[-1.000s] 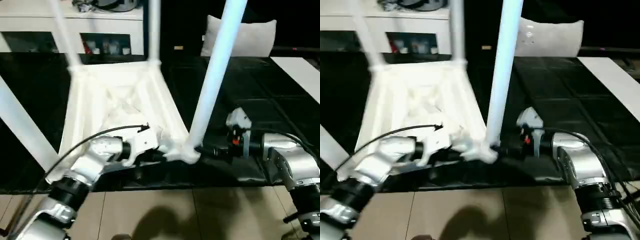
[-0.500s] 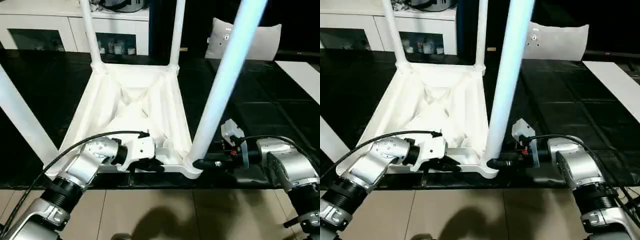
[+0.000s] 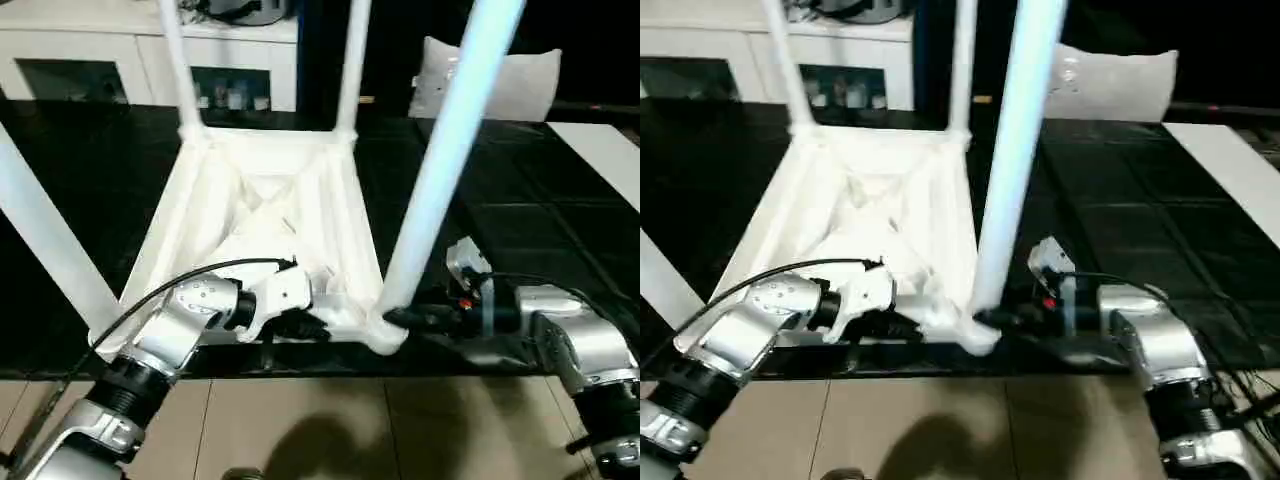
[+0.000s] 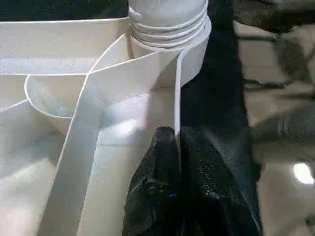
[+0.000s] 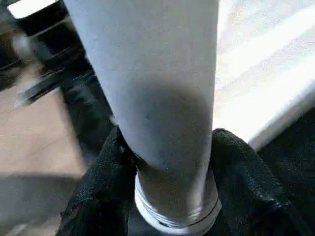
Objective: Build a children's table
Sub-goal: Rotate leg to tighten
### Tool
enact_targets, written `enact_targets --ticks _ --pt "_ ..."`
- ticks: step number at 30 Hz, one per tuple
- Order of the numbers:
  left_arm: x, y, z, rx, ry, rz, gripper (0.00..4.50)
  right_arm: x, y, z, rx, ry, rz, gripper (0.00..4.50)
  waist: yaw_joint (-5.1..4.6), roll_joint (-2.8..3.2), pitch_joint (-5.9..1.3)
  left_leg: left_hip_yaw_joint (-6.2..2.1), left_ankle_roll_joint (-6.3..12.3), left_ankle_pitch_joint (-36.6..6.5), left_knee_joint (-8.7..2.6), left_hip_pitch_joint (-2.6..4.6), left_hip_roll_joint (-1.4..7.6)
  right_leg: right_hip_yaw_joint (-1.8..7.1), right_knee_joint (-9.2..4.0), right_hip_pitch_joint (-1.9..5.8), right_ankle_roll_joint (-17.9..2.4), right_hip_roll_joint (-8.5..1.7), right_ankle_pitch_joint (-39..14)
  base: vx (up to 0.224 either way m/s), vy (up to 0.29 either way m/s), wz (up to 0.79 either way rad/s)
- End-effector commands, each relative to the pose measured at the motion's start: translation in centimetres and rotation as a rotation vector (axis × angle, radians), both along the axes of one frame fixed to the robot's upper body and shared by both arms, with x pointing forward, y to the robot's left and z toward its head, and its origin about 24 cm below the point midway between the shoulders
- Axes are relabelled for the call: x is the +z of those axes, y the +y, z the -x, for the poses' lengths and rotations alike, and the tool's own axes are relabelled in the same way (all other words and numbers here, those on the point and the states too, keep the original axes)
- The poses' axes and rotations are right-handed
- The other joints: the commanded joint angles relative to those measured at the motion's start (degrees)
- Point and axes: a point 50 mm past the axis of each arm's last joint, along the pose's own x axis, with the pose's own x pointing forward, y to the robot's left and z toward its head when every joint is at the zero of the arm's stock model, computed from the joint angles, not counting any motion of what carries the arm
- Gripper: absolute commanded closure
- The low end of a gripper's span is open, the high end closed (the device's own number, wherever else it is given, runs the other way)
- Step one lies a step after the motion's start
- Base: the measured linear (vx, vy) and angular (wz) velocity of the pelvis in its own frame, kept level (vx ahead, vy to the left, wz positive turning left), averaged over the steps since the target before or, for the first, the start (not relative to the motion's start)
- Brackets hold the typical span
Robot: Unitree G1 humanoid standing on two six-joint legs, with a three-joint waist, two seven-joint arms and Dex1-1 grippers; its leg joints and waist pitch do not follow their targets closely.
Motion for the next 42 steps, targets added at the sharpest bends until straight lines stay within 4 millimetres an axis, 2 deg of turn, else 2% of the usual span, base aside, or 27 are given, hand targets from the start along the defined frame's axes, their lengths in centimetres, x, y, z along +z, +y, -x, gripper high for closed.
enact_targets --ticks 1,2,3,5,7,8,9,10,11,14,16,19,20,21,22,24,27,31,32,33,34,35,37,38,39,41,42 --pt "0.5 -3.3 -0.6 0.087 -0.006 0.073 4.50 0.1 2.8 -1.8 -0.199 0.010 0.006 2.53 -0.51 0.69 -2.82 -1.01 -1.16 -16.4 -4.31 0.01 1.25 2.47 -6.17 2.64 -3.6 -4.48 -28.6 0.000 0.000 0.00" --pt "0.6 -3.7 -1.0 0.144 -0.012 0.092 4.50 0.0 3.1 -2.3 -0.267 0.014 0.016 2.53 -1.23 0.37 -2.81 -1.09 -1.46 -16.7 -4.33 -0.23 1.19 2.36 -6.14 2.85 -3.4 -4.46 -29.0 0.000 0.000 0.00" --pt "0.8 -4.2 -1.4 0.196 -0.013 0.116 4.50 -0.1 3.4 -2.7 -0.323 0.011 0.031 2.53 -1.81 0.62 -2.96 -1.24 -1.78 -16.4 -4.28 -0.46 1.01 2.18 -6.13 3.02 -3.0 -4.50 -29.1 0.000 0.000 0.00" --pt "1.0 -4.9 -1.8 0.272 -0.005 0.157 4.50 -0.1 3.8 -3.3 -0.427 -0.011 0.042 2.53 -2.34 0.74 -3.12 -0.93 -0.90 -15.4 -3.99 -0.06 0.97 2.56 -6.27 2.61 -3.8 -4.40 -26.2 0.000 0.000 0.00" --pt "1.4 -5.5 -2.2 0.337 -0.013 0.190 4.50 0.2 3.7 -4.0 -0.542 -0.038 0.010 2.53 -2.38 0.78 -3.27 -0.67 -0.13 -13.8 -3.83 -0.05 0.82 2.78 -6.15 2.44 -4.7 -4.29 -23.4 0.000 0.000 0.00" --pt "1.6 -5.7 -2.4 0.348 -0.023 0.195 4.50 0.4 3.8 -4.1 -0.565 -0.051 -0.008 2.53 -2.25 0.67 -3.54 -0.64 0.47 -11.8 -3.75 -0.41 0.81 2.86 -5.67 2.87 -5.1 -4.25 -20.5 0.000 0.000 0.00" --pt "1.6 -5.8 -2.4 0.346 -0.030 0.190 4.50 0.5 4.0 -4.0 -0.561 -0.060 -0.020 2.53 -2.10 0.78 -3.63 -0.61 0.77 -10.8 -3.71 -0.48 0.89 2.93 -5.42 2.90 -5.4 -4.20 -18.6 0.000 0.000 0.00" --pt "1.7 -5.9 -2.4 0.344 -0.035 0.185 4.50 0.6 4.1 -3.9 -0.557 -0.064 -0.027 2.53 -1.99 0.75 -3.72 -0.54 1.43 -8.8 -3.60 -0.69 0.92 3.03 -4.91 3.07 -6.3 -4.03 -14.6 0.000 0.000 0.00" --pt "1.7 -5.9 -2.3 0.335 -0.040 0.177 4.50 0.6 4.3 -3.8 -0.554 -0.063 -0.039 2.20 -1.80 0.98 -3.81 -0.52 2.01 -6.9 -3.52 -0.79 0.96 3.08 -4.42 3.20 -7.3 -3.96 -10.6 0.000 0.000 0.00" --pt "1.3 -5.3 -2.2 0.313 -0.060 0.133 4.50 0.7 4.5 -3.3 -0.504 -0.069 -0.055 1.77 -1.38 1.09 -3.77 -0.39 3.05 -5.4 -3.40 -0.87 0.94 3.14 -4.18 3.40 -8.0 -3.96 -7.2 0.017 -0.005 0.00" --pt "1.1 -4.9 -2.1 0.305 -0.064 0.117 4.50 0.7 4.1 -3.1 -0.477 -0.074 -0.047 1.44 -1.28 1.11 -3.71 -0.41 3.06 -5.6 -3.53 -0.83 1.01 3.12 -4.16 3.48 -8.1 -4.00 -7.7 0.000 0.000 0.00" --pt "1.0 -4.4 -2.0 0.284 -0.073 0.101 4.50 0.6 3.4 -2.9 -0.421 -0.083 -0.016 1.32 -1.19 1.18 -3.55 -0.40 2.82 -6.9 -3.61 -0.73 1.05 3.07 -4.46 3.48 -7.6 -4.07 -10.2 0.000 0.000 0.00" --pt "0.8 -3.9 -1.9 0.245 -0.084 0.084 4.50 0.7 2.2 -2.7 -0.380 -0.087 0.008 1.20 -1.19 1.19 -3.53 -0.37 2.79 -7.1 -3.61 -0.70 1.05 3.08 -4.57 3.50 -7.4 -4.07 -10.8 0.000 0.000 0.00" --pt "0.8 -3.9 -1.9 0.245 -0.084 0.084 4.50 0.7 2.2 -2.7 -0.380 -0.087 0.008 1.08 -1.14 1.11 -3.48 -0.34 2.91 -7.8 -3.63 -0.64 1.08 3.12 -4.72 3.51 -6.9 -4.03 -11.9 0.000 0.000 0.00" --pt "0.8 -3.4 -1.7 0.208 -0.087 0.077 4.50 0.9 1.1 -2.6 -0.345 -0.091 0.021 0.99 -1.09 0.89 -3.37 -0.31 2.87 -8.1 -3.66 -0.74 1.02 3.08 -4.89 3.49 -6.5 -4.13 -13.1 0.000 0.000 0.00" --pt "0.7 -2.9 -1.5 0.159 -0.089 0.068 4.50 1.3 -0.3 -2.5 -0.298 -0.095 0.041 0.99 -0.93 1.02 -3.36 -0.37 3.01 -8.5 -3.65 -0.61 1.13 3.09 -4.92 3.38 -6.3 -4.15 -14.3 0.000 0.000 0.00" --pt "0.6 -2.4 -1.4 0.125 -0.089 0.052 4.50 1.7 -0.9 -2.4 -0.252 -0.104 0.057 0.71 -0.68 1.08 -3.38 -0.31 2.94 -8.5 -3.58 -0.52 1.23 3.16 -4.79 3.30 -6.8 -4.13 -14.0 0.000 0.000 0.00" --pt "0.3 -1.0 -0.3 -0.044 -0.075 -0.004 4.50 3.0 -1.4 -1.2 0.039 -0.139 0.051 0.71 -0.07 0.89 -3.48 -0.34 3.70 -9.2 -3.45 -0.45 1.39 3.04 -4.60 3.37 -7.5 -4.21 -13.8 0.000 0.000 0.00" --pt "0.3 -1.0 -0.3 -0.044 -0.075 -0.004 4.50 3.0 -1.4 -1.2 0.039 -0.139 0.051 0.71 0.06 1.00 -3.48 -0.36 3.86 -9.1 -3.45 -0.44 1.57 3.14 -4.53 3.28 -7.6 -4.27 -13.5 0.000 0.000 0.00" --pt "0.2 -0.6 -0.1 -0.090 -0.071 -0.030 4.50 3.1 -1.4 -1.0 0.101 -0.138 0.071 0.71 0.15 0.63 -3.39 -0.22 4.02 -8.7 -3.41 -0.53 1.49 3.11 -4.52 3.19 -7.8 -4.15 -13.1 0.000 0.000 0.00" --pt "0.2 -0.6 -0.1 -0.090 -0.071 -0.030 4.50 3.1 -1.4 -1.0 0.101 -0.138 0.071 0.71 0.29 0.82 -3.41 -0.27 3.93 -8.7 -3.43 -0.41 1.59 3.14 -4.41 3.14 -8.0 -4.21 -13.3 0.000 0.000 0.00" --pt "0.1 -0.2 0.2 -0.153 -0.071 -0.057 4.50 3.0 -1.5 -0.8 0.164 -0.129 0.091 0.97 0.50 0.68 -3.34 -0.24 3.97 -8.6 -3.41 -0.46 1.56 3.11 -4.47 3.04 -8.1 -4.28 -14.0 0.000 0.000 0.00" --pt "0.0 0.3 0.7 -0.249 -0.066 -0.095 4.50 2.9 -1.5 -0.5 0.243 -0.110 0.105 1.05 0.80 0.46 -3.33 -0.30 3.99 -9.0 -3.47 -0.48 1.63 3.09 -4.50 3.05 -7.7 -4.34 -15.5 0.000 0.000 0.00" --pt "-0.1 0.5 0.8 -0.266 -0.064 -0.102 4.50 2.9 -1.5 -0.5 0.254 -0.107 0.105 1.11 0.81 0.31 -3.34 -0.26 3.97 -9.0 -3.48 -0.49 1.67 3.13 -4.51 3.03 -7.6 -4.34 -15.6 0.000 0.000 0.00" --pt "-0.1 0.5 0.9 -0.281 -0.061 -0.107 4.50 2.9 -1.5 -0.5 0.263 -0.104 0.105 1.23 1.05 0.53 -3.33 -0.25 3.79 -8.9 -3.47 -0.28 1.78 3.19 -4.46 2.83 -7.8 -4.32 -15.5 0.000 0.000 0.00" --pt "0.0 0.8 1.0 -0.318 -0.047 -0.113 4.50 2.9 -1.3 -0.4 0.309 -0.087 0.097 1.45 1.56 0.13 -3.33 -0.06 3.52 -9.3 -3.39 0.02 1.88 3.37 -4.28 2.60 -8.5 -4.37 -14.8 0.000 0.000 0.00" --pt "0.0 0.8 1.0 -0.318 -0.047 -0.113 4.50 2.9 -1.3 -0.4 0.309 -0.087 0.097 1.50 1.65 0.29 -3.33 -0.16 3.41 -9.3 -3.42 -0.02 1.91 3.33 -4.12 2.61 -8.9 -4.39 -14.7 0.000 0.000 0.00"
